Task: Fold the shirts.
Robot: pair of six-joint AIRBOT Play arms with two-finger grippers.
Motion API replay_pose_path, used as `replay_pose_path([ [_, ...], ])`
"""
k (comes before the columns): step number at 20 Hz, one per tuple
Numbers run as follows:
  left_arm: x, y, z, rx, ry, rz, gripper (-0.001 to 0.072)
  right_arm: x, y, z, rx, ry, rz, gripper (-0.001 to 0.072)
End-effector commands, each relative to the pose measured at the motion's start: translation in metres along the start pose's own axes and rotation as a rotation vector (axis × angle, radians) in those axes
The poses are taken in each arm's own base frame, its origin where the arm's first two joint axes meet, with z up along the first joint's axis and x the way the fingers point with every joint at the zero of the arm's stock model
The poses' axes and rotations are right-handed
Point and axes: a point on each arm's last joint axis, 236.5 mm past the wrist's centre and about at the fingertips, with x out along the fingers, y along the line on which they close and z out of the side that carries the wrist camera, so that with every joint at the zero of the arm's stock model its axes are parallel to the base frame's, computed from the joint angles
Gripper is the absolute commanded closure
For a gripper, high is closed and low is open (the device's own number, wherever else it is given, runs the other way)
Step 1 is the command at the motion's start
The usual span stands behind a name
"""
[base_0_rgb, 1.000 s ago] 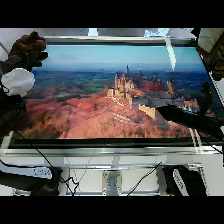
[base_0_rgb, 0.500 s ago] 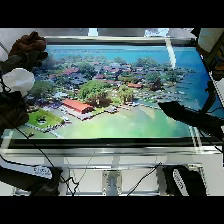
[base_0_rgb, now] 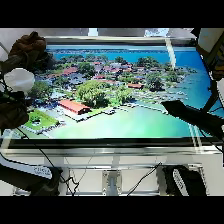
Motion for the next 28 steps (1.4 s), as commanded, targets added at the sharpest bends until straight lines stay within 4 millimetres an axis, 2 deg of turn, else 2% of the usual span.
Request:
replay_pose_path([
  [1,-0.024,-0.080,0.019,-0.138,-0.020,-0.337,0.0697,-0.001,-0.003,0.015,-0.008,-0.066,-0.012,0.0678],
  [2,-0.046,-0.116,0.034,-0.149,-0.048,-0.488,0.0696,-0.001,-0.004,0.017,-0.011,-0.072,-0.017,0.0678],
  [3,-0.077,-0.157,0.048,-0.119,-0.081,-0.655,0.0697,-0.001,-0.006,0.017,-0.017,-0.073,-0.026,0.0678],
  [5,-0.155,-0.234,0.071,-0.053,-0.160,-0.956,0.0697,-0.001,-0.012,0.016,-0.035,-0.067,-0.051,0.0678],
  [7,-0.225,-0.300,0.077,0.026,-0.201,-1.142,0.0697,-0.001,-0.021,0.015,-0.064,-0.061,-0.091,0.0678],
  [8,-0.256,-0.334,0.071,0.087,-0.211,-1.207,0.0698,-0.002,-0.026,0.014,-0.081,-0.057,-0.115,0.0678],
  [10,-0.320,-0.406,0.041,0.235,-0.208,-1.323,0.0698,-0.003,-0.035,0.014,-0.107,-0.050,-0.151,0.0678],
  [12,-0.385,-0.475,-0.008,0.380,-0.203,-1.437,0.0698,-0.004,-0.039,0.013,-0.121,-0.047,-0.170,0.0678],
  [14,-0.436,-0.528,-0.056,0.453,-0.213,-1.524,0.0698,-0.004,-0.041,0.013,-0.133,-0.044,-0.179,0.0678],
  [15,-0.455,-0.548,-0.077,0.472,-0.221,-1.554,0.0698,-0.004,-0.042,0.013,-0.149,-0.042,-0.181,0.0678],
  [17,-0.485,-0.576,-0.118,0.509,-0.213,-1.603,0.0697,-0.004,-0.042,0.013,-0.183,-0.039,-0.182,0.0677],
  [19,-0.506,-0.588,-0.155,0.562,-0.171,-1.646,0.0692,-0.004,-0.042,0.013,-0.188,-0.037,-0.182,0.0656],
  [20,-0.513,-0.591,-0.169,0.584,-0.155,-1.661,0.0499,-0.004,-0.041,0.011,-0.201,-0.031,-0.180,0.0531],
  [21,-0.517,-0.593,-0.175,0.584,-0.137,-1.669,0.0100,-0.004,-0.041,0.011,-0.199,-0.028,-0.177,0.0390],
  [22,-0.517,-0.593,-0.176,0.564,-0.114,-1.667,0.0012,-0.003,-0.038,0.009,-0.192,-0.025,-0.166,0.0357],
  [25,-0.504,-0.589,-0.157,0.537,-0.139,-1.634,0.0009,-0.003,-0.034,0.007,-0.178,-0.018,-0.145,0.0357],
  [28,-0.460,-0.577,-0.123,0.475,-0.129,-1.492,0.0010,-0.004,-0.043,-0.004,-0.203,0.037,-0.181,0.0357],
])
